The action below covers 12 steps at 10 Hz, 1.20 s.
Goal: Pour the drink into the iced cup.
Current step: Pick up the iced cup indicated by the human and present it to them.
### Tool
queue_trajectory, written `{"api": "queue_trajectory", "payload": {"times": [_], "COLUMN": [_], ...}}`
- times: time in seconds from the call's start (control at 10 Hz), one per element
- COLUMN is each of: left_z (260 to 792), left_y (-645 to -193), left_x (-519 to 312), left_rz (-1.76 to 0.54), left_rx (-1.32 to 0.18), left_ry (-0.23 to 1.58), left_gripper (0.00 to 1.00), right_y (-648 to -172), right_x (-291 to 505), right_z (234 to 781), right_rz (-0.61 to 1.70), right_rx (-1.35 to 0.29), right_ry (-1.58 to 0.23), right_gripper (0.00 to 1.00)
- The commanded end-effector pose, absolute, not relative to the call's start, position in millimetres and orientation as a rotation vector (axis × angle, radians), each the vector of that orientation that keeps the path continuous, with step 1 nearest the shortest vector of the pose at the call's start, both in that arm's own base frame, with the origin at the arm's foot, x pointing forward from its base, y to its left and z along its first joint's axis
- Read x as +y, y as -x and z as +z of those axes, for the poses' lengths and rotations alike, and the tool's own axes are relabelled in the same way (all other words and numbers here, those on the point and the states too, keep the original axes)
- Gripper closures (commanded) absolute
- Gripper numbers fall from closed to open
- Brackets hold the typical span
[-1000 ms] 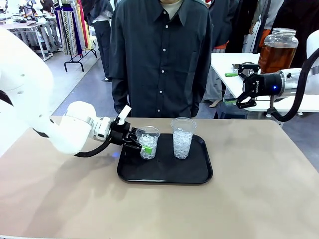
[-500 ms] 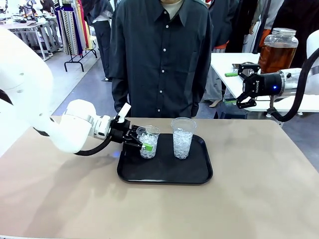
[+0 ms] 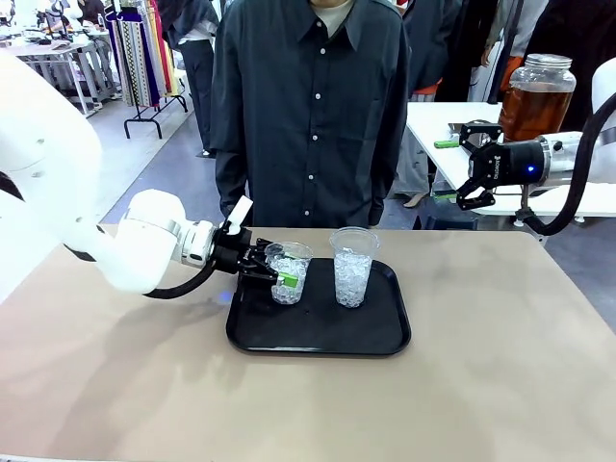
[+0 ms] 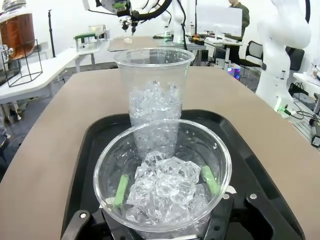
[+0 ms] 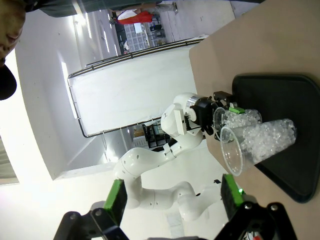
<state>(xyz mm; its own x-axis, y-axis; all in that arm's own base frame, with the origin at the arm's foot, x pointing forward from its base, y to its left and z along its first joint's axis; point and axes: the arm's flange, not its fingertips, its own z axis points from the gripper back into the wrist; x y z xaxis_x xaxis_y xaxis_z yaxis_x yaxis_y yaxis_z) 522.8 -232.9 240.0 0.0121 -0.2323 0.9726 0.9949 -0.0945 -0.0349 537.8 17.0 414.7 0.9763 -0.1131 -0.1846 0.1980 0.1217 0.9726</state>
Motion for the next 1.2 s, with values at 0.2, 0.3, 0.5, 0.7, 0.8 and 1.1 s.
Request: {"api": "queue_trajectory", "payload": {"times": [0.2,0.3,0.5,0.7,0.8,1.1], "left_z": [286.3,315.4,376.1,415.5,432.3,438.4], "left_y": [-530.2,-541.7,-568.2,-587.6,-596.2,-592.9], "left_x": [-219.0,-207.7,-185.6,-174.0,-171.1,-168.0], "left_rz": [-1.318,-1.304,-1.283,-1.305,-1.308,-1.303], "left_rx": [-1.144,-1.157,-1.148,-1.135,-1.121,-1.142], "left_ry": [1.066,1.016,1.006,0.986,0.984,0.958], "left_gripper": [0.32,0.32,0.32,0.32,0.32,0.32], "right_y": [-538.4,-538.4,-538.4,-538.4,-538.4,-538.4], "right_x": [16.5,16.5,16.5,16.5,16.5,16.5], "right_z": [416.1,416.1,416.1,416.1,416.1,416.1], "right_rz": [-0.226,-0.226,-0.226,-0.226,-0.226,-0.226], "right_rx": [0.069,0.069,0.069,0.069,0.069,0.069], "right_ry": [-1.431,-1.431,-1.431,-1.431,-1.431,-1.431], "right_gripper": [0.00,0.00,0.00,0.00,0.00,0.00]}}
